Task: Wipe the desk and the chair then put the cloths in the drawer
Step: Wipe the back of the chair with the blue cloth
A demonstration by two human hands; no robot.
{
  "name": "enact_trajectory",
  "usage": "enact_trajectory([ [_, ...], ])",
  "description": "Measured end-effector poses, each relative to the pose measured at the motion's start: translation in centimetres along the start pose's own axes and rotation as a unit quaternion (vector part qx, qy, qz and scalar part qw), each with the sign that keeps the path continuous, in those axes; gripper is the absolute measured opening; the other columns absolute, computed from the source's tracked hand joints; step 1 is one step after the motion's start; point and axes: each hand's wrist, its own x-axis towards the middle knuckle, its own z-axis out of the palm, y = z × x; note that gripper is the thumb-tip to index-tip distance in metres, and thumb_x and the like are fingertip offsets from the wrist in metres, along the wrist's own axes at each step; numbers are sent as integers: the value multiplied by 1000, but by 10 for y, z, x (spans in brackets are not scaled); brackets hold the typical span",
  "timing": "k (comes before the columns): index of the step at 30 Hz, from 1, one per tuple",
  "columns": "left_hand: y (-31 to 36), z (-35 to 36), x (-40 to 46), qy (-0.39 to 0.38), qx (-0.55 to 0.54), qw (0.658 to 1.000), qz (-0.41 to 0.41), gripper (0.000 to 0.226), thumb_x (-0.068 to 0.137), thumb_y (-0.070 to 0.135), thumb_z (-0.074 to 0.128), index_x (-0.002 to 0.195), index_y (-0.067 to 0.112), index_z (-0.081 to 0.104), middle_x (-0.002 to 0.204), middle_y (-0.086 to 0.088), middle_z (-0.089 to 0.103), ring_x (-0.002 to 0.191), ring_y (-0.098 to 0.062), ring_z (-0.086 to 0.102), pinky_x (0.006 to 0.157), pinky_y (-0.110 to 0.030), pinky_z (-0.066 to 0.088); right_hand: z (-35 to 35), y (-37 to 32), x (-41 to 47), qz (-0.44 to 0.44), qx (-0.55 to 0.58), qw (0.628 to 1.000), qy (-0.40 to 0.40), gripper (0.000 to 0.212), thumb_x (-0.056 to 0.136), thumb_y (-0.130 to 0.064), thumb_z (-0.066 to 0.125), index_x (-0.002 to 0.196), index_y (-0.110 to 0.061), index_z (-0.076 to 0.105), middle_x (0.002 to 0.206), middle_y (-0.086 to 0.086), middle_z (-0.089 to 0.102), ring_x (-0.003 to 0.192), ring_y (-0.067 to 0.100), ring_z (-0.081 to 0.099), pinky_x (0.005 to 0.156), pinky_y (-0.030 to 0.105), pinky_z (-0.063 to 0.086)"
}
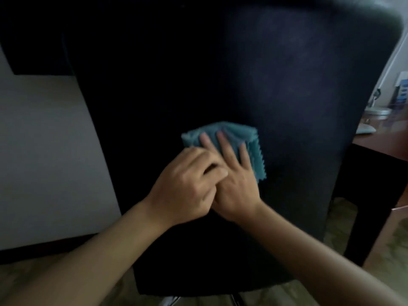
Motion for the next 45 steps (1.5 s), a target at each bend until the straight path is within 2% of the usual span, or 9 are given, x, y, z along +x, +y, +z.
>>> enact_trajectory([
  [8,46,46,-146,-206,-89,973,-53,15,79,11,53,86,14,67,87,-5,60,86,-25,55,91,-34,48,55,-60,-152,-105,12,980,-172,67,95,-41,43,154,-16,24,165,4,5,152,24,8,116,39,15],
  [13,54,49,-145,-134,-89,982,-102,22,87,8,51,96,11,70,102,-7,64,95,-25,60,88,-35,51,46,-58,-163,-78,10,978,-194,60,91,-41,47,146,-18,40,153,4,38,149,23,17,120,42,4],
  [16,44,42,-132,-90,-29,983,-159,28,90,10,53,114,9,68,117,-10,63,107,-26,58,90,-37,50,36,-47,-162,-52,18,980,-191,66,90,-38,48,152,-23,30,159,1,26,150,22,17,122,47,5],
  [20,45,39,-127,-139,21,969,-204,34,93,25,51,121,10,61,103,-6,63,90,-24,61,75,-38,54,28,-42,-161,-13,31,986,-166,63,91,-30,51,151,-24,34,160,0,27,149,22,20,119,56,15],
  [24,52,37,-124,-190,-44,947,-257,17,92,23,49,96,14,62,87,-2,60,78,-20,62,66,-36,56,16,-56,-159,37,94,986,-135,50,93,-20,51,143,-17,49,154,3,40,146,27,31,116,62,20],
  [30,38,-11,-65,-266,-192,889,-318,23,78,13,77,94,18,61,92,5,59,78,-10,63,65,-17,49,-41,-58,-103,191,194,957,-99,34,90,-8,53,119,-10,70,112,0,73,112,20,65,106,57,39],
  [33,25,-45,-19,-303,-220,864,-338,25,79,14,77,94,20,58,93,8,56,79,-7,62,66,-16,49,-77,-47,-48,253,235,929,-132,35,84,-6,57,116,-10,69,100,-2,71,93,18,64,94,43,48],
  [38,8,-113,72,-355,-265,842,-308,16,86,15,70,98,20,61,99,8,55,83,-6,61,67,-18,54,-147,-30,34,344,254,873,-234,53,73,-8,70,124,-17,64,120,0,56,111,18,49,90,34,48],
  [45,-3,-191,215,-383,-309,838,-237,19,85,11,69,95,22,57,97,10,50,82,-4,57,68,-19,51,-272,43,132,382,228,838,-317,28,70,-28,65,97,-27,58,114,-8,55,121,17,45,103,40,37],
])
